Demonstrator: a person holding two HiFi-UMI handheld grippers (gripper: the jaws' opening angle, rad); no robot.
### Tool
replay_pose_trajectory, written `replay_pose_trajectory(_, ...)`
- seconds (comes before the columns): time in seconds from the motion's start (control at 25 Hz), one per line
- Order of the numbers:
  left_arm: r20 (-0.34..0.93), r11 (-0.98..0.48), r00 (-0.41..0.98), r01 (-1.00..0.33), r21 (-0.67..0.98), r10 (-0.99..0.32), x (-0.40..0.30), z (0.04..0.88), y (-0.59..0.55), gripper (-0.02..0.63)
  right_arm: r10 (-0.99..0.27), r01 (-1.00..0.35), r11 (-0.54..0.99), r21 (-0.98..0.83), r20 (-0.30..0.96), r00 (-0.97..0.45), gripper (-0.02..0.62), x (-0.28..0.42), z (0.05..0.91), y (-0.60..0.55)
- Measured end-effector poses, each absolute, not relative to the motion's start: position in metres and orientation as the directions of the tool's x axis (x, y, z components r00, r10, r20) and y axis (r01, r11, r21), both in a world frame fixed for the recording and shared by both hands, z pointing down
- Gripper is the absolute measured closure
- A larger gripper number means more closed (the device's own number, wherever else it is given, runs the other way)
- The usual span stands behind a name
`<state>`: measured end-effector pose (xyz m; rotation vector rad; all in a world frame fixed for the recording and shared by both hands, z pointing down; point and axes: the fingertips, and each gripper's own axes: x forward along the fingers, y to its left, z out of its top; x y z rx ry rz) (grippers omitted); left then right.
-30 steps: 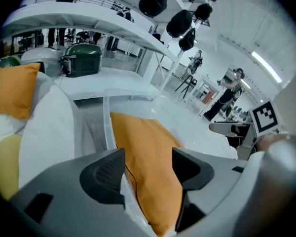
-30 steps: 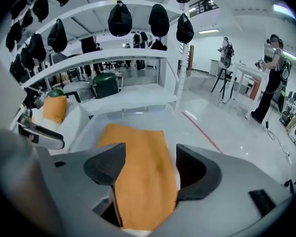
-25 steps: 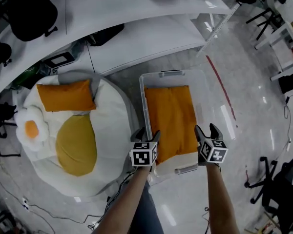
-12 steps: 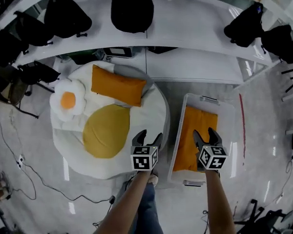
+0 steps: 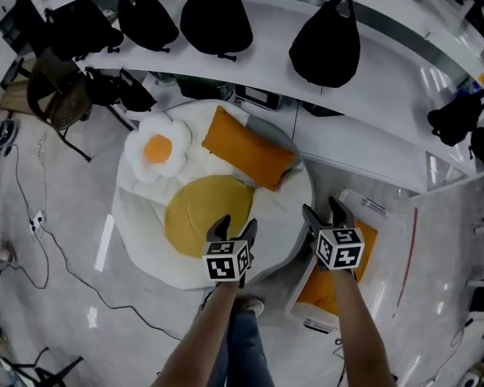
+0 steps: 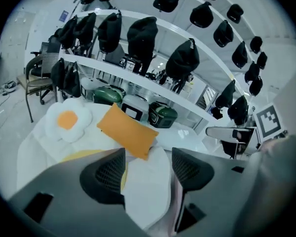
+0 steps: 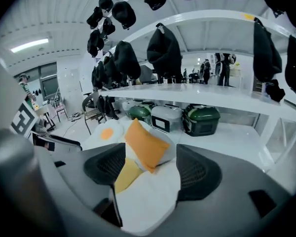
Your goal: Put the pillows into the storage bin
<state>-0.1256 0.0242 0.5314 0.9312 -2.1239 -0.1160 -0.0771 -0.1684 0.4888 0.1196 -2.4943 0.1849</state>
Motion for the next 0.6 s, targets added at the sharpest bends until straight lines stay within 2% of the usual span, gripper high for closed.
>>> replay_pose_trajectory(0.28, 0.621, 0.760, -0.456, -0.507, 0.407, -0.637, -0.186, 0.536, 0.054, 0.314, 0.066, 0.027, 0.997, -0.072, 0.618, -0.784, 0.293, -0.164, 0.497, -0.119)
replay_pose_trajectory(0.6, 0.615, 0.737, -0.420, -0.496, 0.460, -0.667, -0.246, 0.586, 0.043, 0.313, 0.093, 0.124, 0.992, 0.001, 0.661, -0.745, 0.293, -0.241, 0.544, -0.107)
